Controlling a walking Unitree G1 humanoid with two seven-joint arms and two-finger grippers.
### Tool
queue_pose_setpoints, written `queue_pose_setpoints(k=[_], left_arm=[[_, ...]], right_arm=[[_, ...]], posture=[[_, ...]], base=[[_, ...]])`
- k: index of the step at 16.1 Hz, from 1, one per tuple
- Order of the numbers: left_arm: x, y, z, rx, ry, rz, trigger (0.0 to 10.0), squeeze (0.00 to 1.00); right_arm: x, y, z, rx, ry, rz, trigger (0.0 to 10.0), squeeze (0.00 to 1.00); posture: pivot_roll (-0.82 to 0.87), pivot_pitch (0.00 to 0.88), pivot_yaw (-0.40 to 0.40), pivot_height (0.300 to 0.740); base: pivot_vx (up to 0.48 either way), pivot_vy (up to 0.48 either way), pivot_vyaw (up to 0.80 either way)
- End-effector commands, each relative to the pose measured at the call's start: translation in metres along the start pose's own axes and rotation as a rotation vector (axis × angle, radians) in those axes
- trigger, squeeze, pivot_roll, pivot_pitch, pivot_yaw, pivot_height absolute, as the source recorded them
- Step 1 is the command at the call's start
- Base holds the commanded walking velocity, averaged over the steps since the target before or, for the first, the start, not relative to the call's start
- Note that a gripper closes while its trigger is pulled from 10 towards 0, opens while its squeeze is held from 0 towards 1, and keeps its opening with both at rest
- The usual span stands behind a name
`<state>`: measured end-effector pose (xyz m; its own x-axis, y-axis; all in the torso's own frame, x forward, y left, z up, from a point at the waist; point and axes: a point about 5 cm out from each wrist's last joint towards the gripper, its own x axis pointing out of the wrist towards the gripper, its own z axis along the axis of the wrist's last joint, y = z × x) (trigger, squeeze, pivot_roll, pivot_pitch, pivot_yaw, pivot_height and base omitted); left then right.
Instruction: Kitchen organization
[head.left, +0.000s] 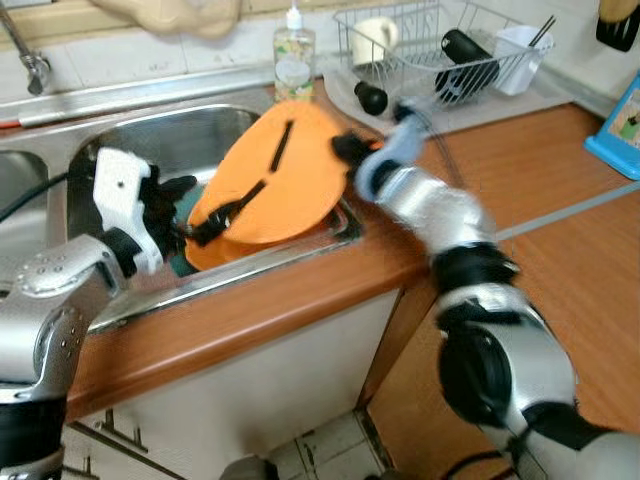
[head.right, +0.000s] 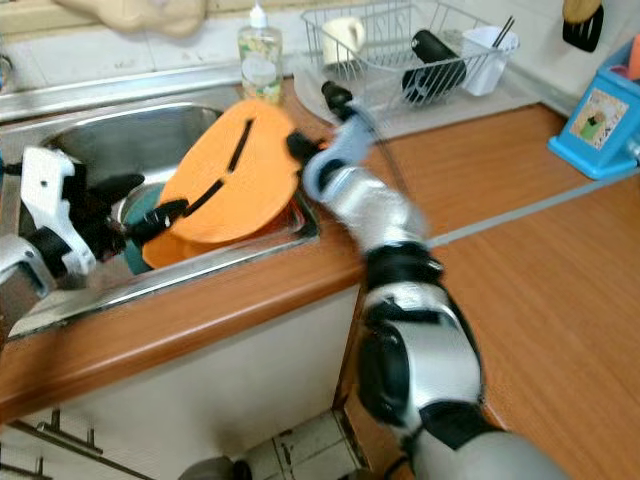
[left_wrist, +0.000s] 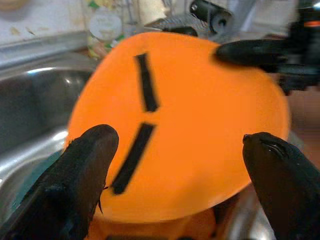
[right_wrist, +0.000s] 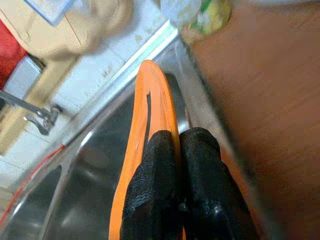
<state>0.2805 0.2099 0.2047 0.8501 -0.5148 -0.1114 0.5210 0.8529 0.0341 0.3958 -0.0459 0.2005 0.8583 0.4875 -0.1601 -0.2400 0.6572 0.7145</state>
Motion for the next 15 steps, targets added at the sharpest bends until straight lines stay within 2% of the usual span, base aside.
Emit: queue_pose_setpoints(k=[1,3,5,6,7,9,10,11,14,15], left_arm=[[-0.001,-0.005,0.001,0.024,0.016,-0.021,10.0,0.0],[-0.001,-0.01,0.0,0.028,0.026,-0.033,10.0,0.0],[-0.001,-0.013,-0.001,0.027,0.035,-0.039,10.0,0.0],[-0.001,-0.013,-0.001,0.027,0.039,-0.039,10.0,0.0],[-0.001,-0.013,-0.001,0.027,0.041,-0.039,10.0,0.0],[0.0,-0.013,-0.002,0.027,0.048,-0.039,10.0,0.0],[0.0,-0.013,-0.002,0.027,0.049,-0.039,10.0,0.0],[0.001,-0.013,-0.002,0.025,0.048,-0.04,10.0,0.0],[0.003,-0.013,-0.002,0.023,0.047,-0.036,10.0,0.0],[0.004,-0.012,-0.002,0.022,0.041,-0.026,10.0,0.0]], right_arm=[[0.005,0.014,0.007,-0.009,-0.046,0.016,0.0,0.0],[0.013,0.024,-0.002,0.037,-0.043,0.004,0.0,0.0],[0.019,0.029,-0.021,0.038,0.006,-0.009,0.0,0.0],[0.02,0.026,-0.03,0.022,0.04,-0.033,4.7,0.0],[0.02,0.024,-0.035,0.014,0.054,-0.05,10.0,0.0],[0.019,0.014,-0.048,-0.022,0.1,-0.1,10.0,0.0],[0.018,0.011,-0.052,-0.032,0.111,-0.102,10.0,0.55],[0.018,0.01,-0.052,-0.052,0.117,-0.094,10.0,1.0],[0.018,0.012,-0.046,-0.12,0.116,-0.055,10.0,1.0],[0.018,0.013,-0.041,-0.291,0.145,-0.033,10.0,1.0]], posture=[[0.0,0.0,-0.007,0.74],[0.0,0.0,-0.01,0.74],[0.01,0.0,-0.012,0.74],[0.01,0.0,-0.012,0.74],[0.01,0.0,-0.012,0.74],[0.01,0.0,-0.01,0.74],[0.01,0.0,-0.01,0.74],[0.01,0.0,-0.008,0.74],[0.0,0.0,-0.004,0.74],[-0.01,0.0,-0.001,0.74]], base=[[0.0,0.0,0.0],[0.0,0.0,0.0],[0.0,0.0,0.0],[0.0,0.0,0.0],[0.0,0.0,0.0],[0.0,0.0,0.0],[0.0,0.0,0.0],[0.0,0.0,0.0],[0.0,0.0,0.0],[0.0,0.0,0.0]])
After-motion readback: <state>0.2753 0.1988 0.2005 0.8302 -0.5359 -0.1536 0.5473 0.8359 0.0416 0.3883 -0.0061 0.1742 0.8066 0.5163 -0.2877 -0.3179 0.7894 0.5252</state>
